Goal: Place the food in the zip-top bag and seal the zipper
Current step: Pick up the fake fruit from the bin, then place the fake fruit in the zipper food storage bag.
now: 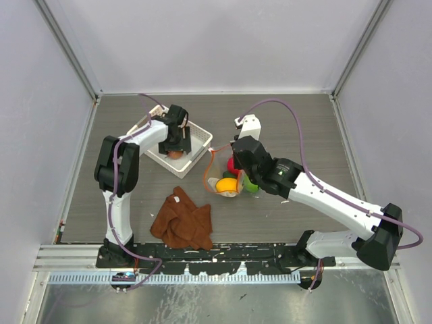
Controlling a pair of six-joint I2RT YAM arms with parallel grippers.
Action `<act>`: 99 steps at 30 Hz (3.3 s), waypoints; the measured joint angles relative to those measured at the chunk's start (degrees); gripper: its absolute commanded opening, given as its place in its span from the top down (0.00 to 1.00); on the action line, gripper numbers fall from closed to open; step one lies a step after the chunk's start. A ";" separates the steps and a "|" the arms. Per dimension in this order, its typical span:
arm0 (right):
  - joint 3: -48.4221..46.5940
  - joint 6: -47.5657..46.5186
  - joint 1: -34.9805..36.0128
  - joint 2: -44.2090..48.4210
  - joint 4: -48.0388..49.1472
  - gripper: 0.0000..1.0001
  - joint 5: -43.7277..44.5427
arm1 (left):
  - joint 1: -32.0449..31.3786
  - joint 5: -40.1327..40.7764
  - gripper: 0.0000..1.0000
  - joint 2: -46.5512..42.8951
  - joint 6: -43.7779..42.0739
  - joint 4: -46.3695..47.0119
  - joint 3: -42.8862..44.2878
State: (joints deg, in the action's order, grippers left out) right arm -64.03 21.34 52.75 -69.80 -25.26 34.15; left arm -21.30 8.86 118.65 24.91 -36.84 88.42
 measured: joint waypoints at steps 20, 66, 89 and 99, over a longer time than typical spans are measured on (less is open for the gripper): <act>0.00 0.07 0.00 0.00 0.00 0.99 -0.28 | -1.31 -2.95 0.61 -13.42 -0.04 2.82 -7.37; 0.39 1.33 0.00 0.22 0.87 0.99 -2.23 | -29.81 -8.76 0.48 -46.16 5.84 23.93 -28.70; 1.97 1.49 0.00 0.94 1.75 0.99 -2.32 | -30.40 -5.42 0.13 -44.22 6.82 23.98 -28.46; 2.01 1.51 0.00 0.98 1.95 0.99 -2.32 | -30.40 -0.94 0.26 -52.13 9.29 15.23 -26.75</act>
State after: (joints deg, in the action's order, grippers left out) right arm -62.02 22.85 52.75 -68.82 -23.31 31.83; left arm -51.70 7.92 66.52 34.20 -21.61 61.67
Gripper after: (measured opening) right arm 0.039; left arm 0.797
